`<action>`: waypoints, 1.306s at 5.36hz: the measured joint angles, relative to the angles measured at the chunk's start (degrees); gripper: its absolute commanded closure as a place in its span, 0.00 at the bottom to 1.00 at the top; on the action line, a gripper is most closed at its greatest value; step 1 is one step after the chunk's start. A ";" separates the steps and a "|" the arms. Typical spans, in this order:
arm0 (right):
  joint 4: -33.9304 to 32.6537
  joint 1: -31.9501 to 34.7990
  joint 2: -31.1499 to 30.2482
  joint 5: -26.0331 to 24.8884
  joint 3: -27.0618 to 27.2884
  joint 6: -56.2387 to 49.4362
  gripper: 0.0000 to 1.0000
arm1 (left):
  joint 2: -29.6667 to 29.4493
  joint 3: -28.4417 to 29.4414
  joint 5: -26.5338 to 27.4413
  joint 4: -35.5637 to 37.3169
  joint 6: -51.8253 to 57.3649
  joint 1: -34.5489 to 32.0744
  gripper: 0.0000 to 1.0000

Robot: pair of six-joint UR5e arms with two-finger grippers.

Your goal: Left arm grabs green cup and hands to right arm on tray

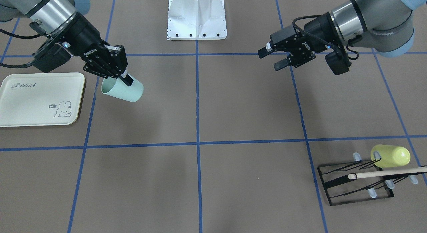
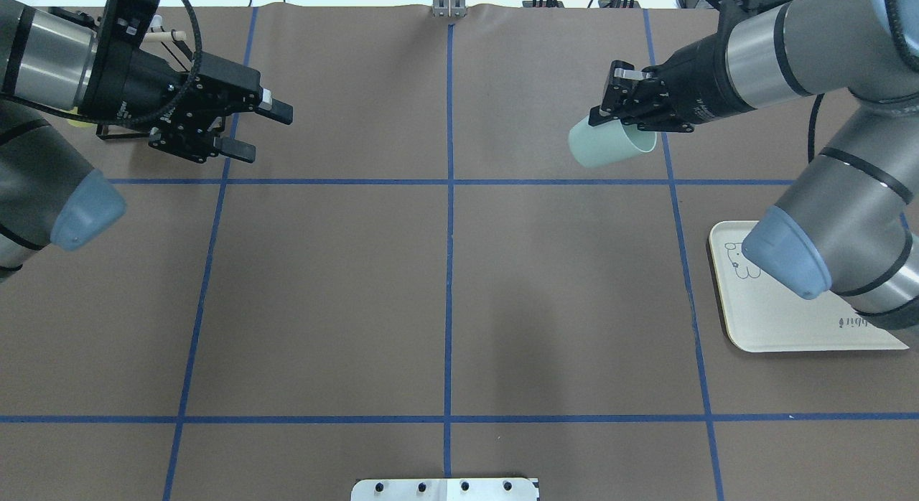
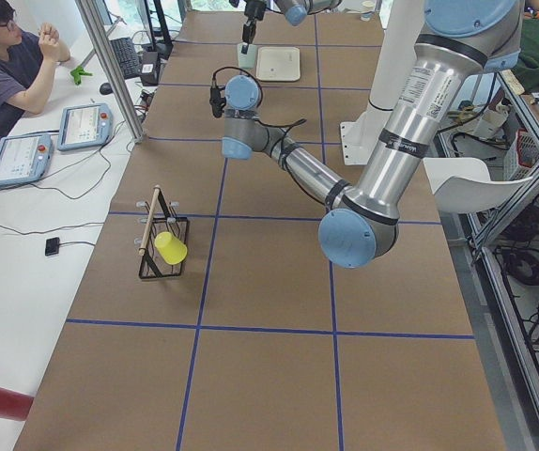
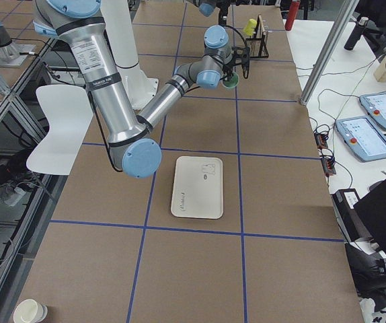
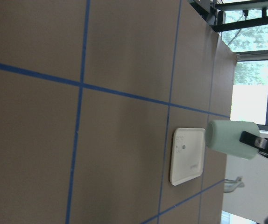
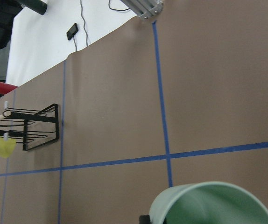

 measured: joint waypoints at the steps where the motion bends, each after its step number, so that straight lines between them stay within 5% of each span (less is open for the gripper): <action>1: -9.55 0.79 -2.48 -0.70 3.59 -8.19 1.00 | 1.43 -0.09 1.36 9.66 11.81 -1.69 0.00; 4: -23.46 4.66 -17.35 -3.71 9.76 -38.20 1.00 | 14.71 -0.15 5.99 22.37 48.78 -7.03 0.00; 6: -21.22 6.20 -28.13 -4.31 9.17 -50.10 1.00 | 21.97 0.25 5.88 34.93 77.49 -15.48 0.00; 7: -14.77 6.20 -31.68 -5.25 6.31 -50.53 1.00 | 23.31 0.36 5.65 44.04 92.00 -20.19 0.00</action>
